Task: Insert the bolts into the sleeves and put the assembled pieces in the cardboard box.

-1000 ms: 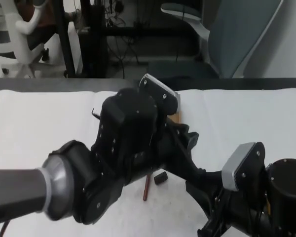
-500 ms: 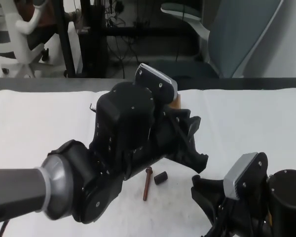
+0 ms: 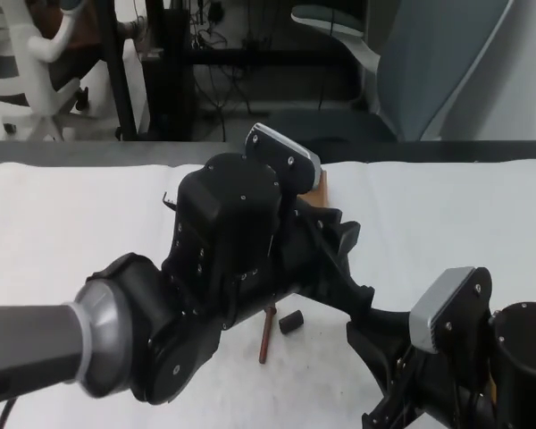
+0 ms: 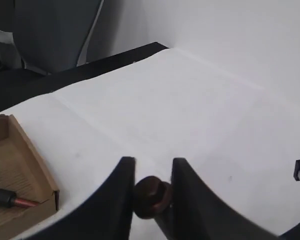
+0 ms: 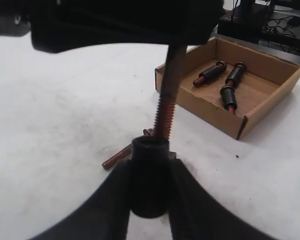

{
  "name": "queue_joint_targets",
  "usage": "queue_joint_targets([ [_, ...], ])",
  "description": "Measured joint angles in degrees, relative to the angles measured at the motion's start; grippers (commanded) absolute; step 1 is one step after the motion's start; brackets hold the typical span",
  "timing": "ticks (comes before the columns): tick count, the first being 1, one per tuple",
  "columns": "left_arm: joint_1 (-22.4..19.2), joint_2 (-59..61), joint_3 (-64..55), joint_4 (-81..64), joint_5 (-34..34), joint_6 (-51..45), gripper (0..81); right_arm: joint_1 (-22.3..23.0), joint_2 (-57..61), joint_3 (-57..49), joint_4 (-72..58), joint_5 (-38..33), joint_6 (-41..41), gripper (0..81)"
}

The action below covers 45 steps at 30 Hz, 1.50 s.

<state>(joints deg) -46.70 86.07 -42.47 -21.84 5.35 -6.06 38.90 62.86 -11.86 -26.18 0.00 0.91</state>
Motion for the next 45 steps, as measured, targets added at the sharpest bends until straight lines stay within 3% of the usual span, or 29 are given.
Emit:
queue_joint_targets([
  [45, 0.00, 0.00, 0.00, -0.25, 3.41, -0.65, 1.7, 0.18, 0.00, 0.14, 2.45, 3.87, -2.57, 0.6],
])
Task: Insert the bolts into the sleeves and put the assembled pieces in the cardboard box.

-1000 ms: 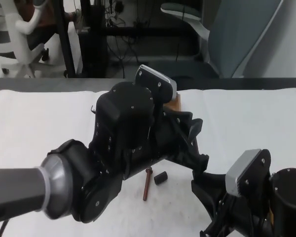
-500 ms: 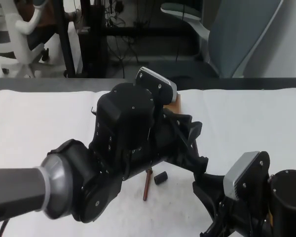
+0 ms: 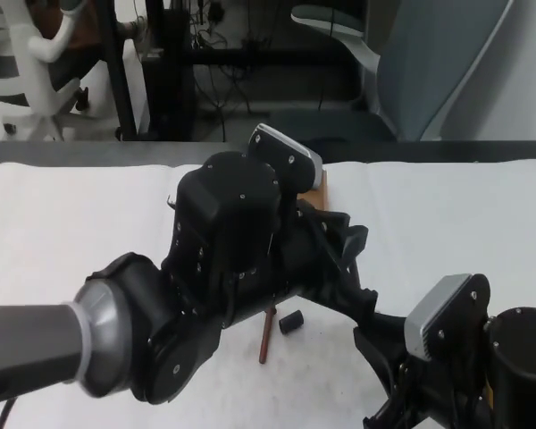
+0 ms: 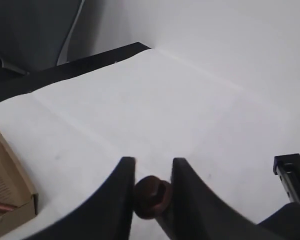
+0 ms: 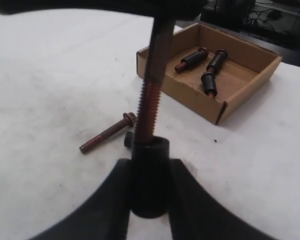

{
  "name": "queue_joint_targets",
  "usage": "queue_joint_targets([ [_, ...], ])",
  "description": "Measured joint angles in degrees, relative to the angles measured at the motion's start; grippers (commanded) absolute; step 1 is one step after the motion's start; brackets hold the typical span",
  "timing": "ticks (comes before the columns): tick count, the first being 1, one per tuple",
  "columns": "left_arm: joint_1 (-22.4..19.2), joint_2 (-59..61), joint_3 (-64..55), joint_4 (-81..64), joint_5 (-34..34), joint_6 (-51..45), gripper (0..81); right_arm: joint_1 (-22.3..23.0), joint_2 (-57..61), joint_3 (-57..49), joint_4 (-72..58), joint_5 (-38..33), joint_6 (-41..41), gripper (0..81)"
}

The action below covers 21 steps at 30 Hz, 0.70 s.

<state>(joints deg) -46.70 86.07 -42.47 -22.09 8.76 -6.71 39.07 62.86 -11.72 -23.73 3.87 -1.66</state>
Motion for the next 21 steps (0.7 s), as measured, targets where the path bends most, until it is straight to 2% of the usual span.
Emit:
queue_joint_targets([
  [11, 0.00, 0.00, 0.00, 0.64, 0.28, 0.43, 1.7, 0.00, 0.00, 0.00, -1.61, -2.59, 0.00, 0.6],
  [20, 0.42, -0.62, 0.00, 0.25, 3.00, 0.77, 0.3, -0.18, 0.00, 0.22, -4.67, -0.58, -0.85, 0.6],
  [21, 0.38, -0.84, 0.00, 0.50, 3.26, 0.75, 3.8, -0.39, 0.00, 0.22, -5.43, -0.46, -0.86, 0.6],
])
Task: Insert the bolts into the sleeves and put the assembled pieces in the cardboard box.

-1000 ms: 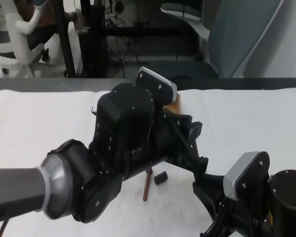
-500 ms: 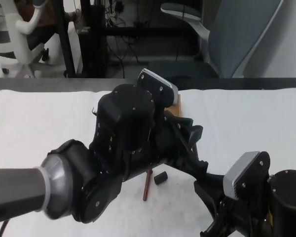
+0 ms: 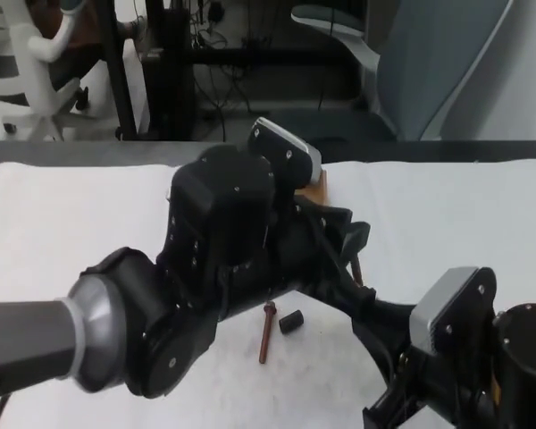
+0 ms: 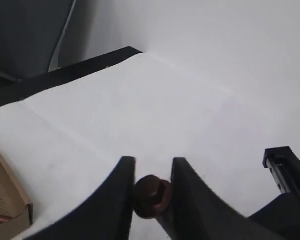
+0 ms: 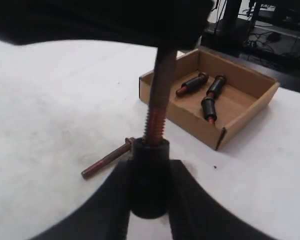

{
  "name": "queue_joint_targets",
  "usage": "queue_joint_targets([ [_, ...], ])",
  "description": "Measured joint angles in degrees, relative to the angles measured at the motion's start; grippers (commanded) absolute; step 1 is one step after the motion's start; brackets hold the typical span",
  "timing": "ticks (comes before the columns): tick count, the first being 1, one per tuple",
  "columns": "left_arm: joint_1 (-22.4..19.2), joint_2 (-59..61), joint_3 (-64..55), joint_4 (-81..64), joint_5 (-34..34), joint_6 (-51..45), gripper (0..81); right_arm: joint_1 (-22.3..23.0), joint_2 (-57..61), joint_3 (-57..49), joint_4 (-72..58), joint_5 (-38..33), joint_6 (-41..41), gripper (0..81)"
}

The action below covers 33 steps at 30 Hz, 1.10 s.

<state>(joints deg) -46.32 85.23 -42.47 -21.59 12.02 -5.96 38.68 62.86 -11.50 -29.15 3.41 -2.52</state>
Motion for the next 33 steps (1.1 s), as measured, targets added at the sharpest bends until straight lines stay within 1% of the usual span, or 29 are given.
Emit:
queue_joint_targets([
  [2, 0.11, -0.30, -0.16, 1.12, 0.45, 0.10, 13.7, -0.57, 0.00, 0.00, -0.49, 0.08, 0.00, 0.6],
  [3, 0.11, -0.28, -0.14, 2.18, 0.88, 0.11, 22.0, -0.93, 0.00, -0.37, -0.70, 0.08, 0.00, 0.6],
  [7, -0.04, -0.13, -0.14, 4.42, 3.71, 0.02, 48.7, -1.99, 0.00, -1.42, -1.71, -0.77, -0.43, 0.6],
  [8, -0.04, -0.25, -0.14, 4.55, 4.40, 0.00, 59.5, -2.30, 0.00, -1.57, -1.89, -0.67, -0.43, 0.6],
  [9, -0.04, -0.13, -0.14, 4.43, 4.89, 0.18, 67.6, -2.57, 0.00, -1.69, -2.16, -0.66, -0.43, 0.6],
  [10, -0.04, -0.15, -0.14, 4.45, 5.59, 0.82, 70.0, -2.69, 0.00, -1.66, -2.16, -0.77, -0.34, 0.6],
  [12, 0.26, -0.15, -0.14, 4.45, 6.23, 3.13, 70.0, -2.80, 0.00, -1.66, -1.75, -0.81, -0.90, 0.6],
  [15, 1.92, -1.49, -0.14, 8.52, 5.80, 8.10, 70.0, -3.64, 0.00, -1.66, -0.83, -0.81, -2.01, 0.6],
  [17, 3.83, -2.85, -0.14, 13.80, 4.10, 12.05, 70.0, -4.75, 0.00, -1.81, -0.83, -0.81, -2.20, 0.6],
  [19, 6.70, -4.38, -0.14, 20.18, 2.56, 16.43, 70.0, -6.22, 0.00, -1.80, -0.14, -0.81, -2.16, 0.6],
  [22, 10.39, -5.33, -1.26, 26.90, 2.42, 22.38, 70.0, -8.35, 0.00, -1.90, 0.75, -1.17, 0.03, 0.6],
  [24, 11.45, -5.20, -2.25, 29.62, 2.65, 25.59, 70.0, -9.25, 0.00, -2.33, 1.85, -2.07, 1.96, 0.6],
  [29, 11.72, -2.46, -6.30, 35.28, 2.79, 30.87, 70.0, -10.14, 1.15, -7.22, 9.73, -3.41, 5.23, 0.6],
  [33, 10.62, 1.79, -9.53, 40.82, 1.26, 35.43, 70.0, -10.13, 5.71, -15.99, 16.14, -4.85, 5.60, 0.6],
])
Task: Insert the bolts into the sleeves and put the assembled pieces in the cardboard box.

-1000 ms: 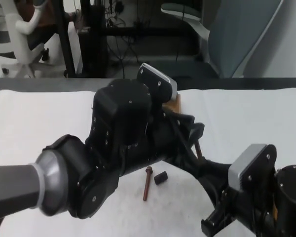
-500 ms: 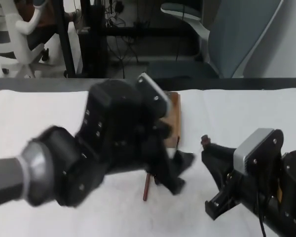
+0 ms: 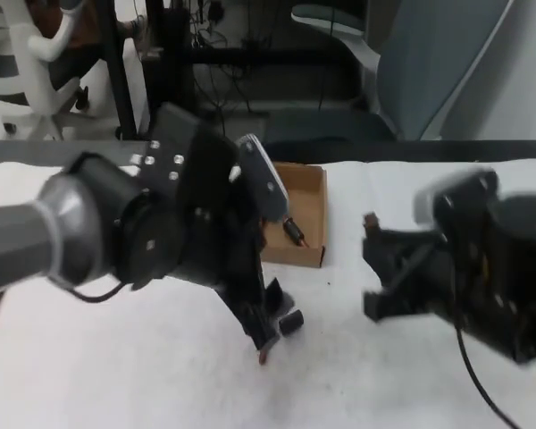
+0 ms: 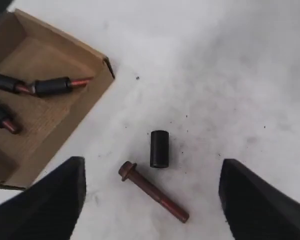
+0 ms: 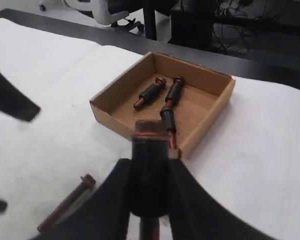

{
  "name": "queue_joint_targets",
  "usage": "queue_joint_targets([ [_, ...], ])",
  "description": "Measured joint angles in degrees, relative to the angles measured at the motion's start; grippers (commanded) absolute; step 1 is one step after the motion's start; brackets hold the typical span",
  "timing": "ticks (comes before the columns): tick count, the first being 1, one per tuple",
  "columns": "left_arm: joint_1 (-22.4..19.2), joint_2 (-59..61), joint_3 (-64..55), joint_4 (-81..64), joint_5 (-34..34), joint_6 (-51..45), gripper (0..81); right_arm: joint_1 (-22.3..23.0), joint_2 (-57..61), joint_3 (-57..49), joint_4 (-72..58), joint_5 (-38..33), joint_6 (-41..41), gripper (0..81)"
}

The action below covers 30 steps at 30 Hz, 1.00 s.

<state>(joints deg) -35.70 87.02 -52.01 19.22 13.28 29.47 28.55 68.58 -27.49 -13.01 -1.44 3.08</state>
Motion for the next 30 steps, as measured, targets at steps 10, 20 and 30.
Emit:
queue_joint_targets([
  [10, -1.32, 10.14, -7.06, 5.33, -2.99, 8.93, 70.0, -3.08, 18.18, -21.96, 9.93, -5.12, 0.00, 0.6],
  [20, -1.32, 20.52, -16.98, 11.37, -7.25, 17.40, 70.0, -6.77, 35.75, -42.51, 18.50, -12.03, -0.24, 0.6],
  [30, -1.32, 25.26, -20.33, 13.84, -5.84, 19.90, 70.0, -8.45, 45.96, -52.73, 24.93, -13.95, -0.05, 0.6],
])
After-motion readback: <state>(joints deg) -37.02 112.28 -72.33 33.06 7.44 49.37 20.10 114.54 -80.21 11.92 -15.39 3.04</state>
